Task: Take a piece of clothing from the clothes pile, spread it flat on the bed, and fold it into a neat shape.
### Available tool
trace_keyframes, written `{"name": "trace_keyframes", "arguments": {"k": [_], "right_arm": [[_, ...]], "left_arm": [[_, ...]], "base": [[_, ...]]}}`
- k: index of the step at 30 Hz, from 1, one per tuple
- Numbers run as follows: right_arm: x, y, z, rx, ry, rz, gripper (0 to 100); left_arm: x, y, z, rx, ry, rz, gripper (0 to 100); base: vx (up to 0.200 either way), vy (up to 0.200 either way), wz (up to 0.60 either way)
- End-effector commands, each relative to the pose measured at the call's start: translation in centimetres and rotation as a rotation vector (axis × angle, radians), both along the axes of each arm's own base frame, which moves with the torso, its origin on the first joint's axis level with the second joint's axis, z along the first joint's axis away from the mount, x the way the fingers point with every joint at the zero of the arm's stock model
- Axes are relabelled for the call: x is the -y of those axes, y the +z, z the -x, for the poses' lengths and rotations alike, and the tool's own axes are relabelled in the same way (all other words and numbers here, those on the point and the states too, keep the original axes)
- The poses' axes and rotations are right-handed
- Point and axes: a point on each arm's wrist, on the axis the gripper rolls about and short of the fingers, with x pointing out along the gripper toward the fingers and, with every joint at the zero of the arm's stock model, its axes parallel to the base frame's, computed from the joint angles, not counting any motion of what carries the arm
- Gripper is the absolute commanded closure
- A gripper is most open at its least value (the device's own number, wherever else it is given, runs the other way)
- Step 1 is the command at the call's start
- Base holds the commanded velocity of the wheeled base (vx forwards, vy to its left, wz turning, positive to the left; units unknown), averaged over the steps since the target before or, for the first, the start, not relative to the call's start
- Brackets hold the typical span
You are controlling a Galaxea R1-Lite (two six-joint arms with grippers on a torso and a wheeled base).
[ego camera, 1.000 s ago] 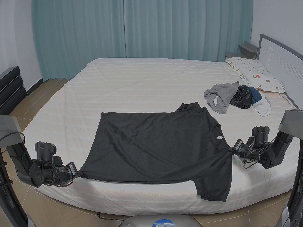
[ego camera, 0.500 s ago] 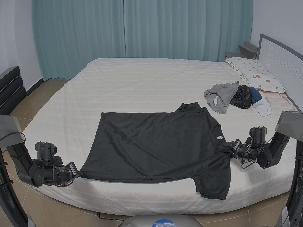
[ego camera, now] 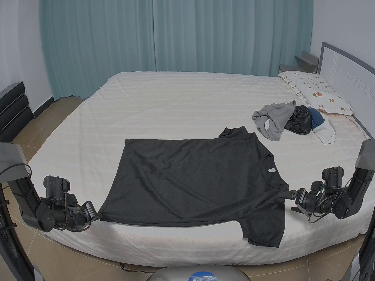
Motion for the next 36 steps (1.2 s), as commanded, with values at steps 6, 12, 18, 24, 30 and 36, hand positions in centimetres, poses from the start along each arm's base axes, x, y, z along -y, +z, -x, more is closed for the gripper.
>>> {"name": "trace_keyframes", "arguments": {"k": [6,12,18,24,30,36], "right_arm": [[-1.6,-1.4,1.3,-0.069,0.073,0.002,0],[-1.9,-1.5,1.1,-0.07,0.084,0.001,0],[-2.5,-2.2,1.0,-0.088,0.101,0.0,100],[-2.5,-1.9,1.2,-0.086,0.096,0.014,100],[-1.7,0.0,1.7,-0.04,0.055,0.029,100],[-1.8,1.8,2.1,-0.029,0.069,0.043,100]], "left_arm": [[0.0,-0.1,0.0,-0.004,0.001,-0.001,100],[0.0,-0.1,0.0,-0.001,0.001,-0.001,100],[0.0,0.0,0.0,-0.001,0.001,0.0,100],[0.0,0.0,0.1,-0.002,0.0,-0.002,100],[-0.4,0.2,0.0,0.01,0.015,-0.004,100],[-0.5,0.4,0.0,0.016,0.019,-0.004,100]], "base": [[0.0,0.0,0.0],[0.0,0.0,0.0],[0.0,0.0,0.0],[0.0,0.0,0.0],[0.0,0.0,0.0],[0.0,0.0,0.0]]}}
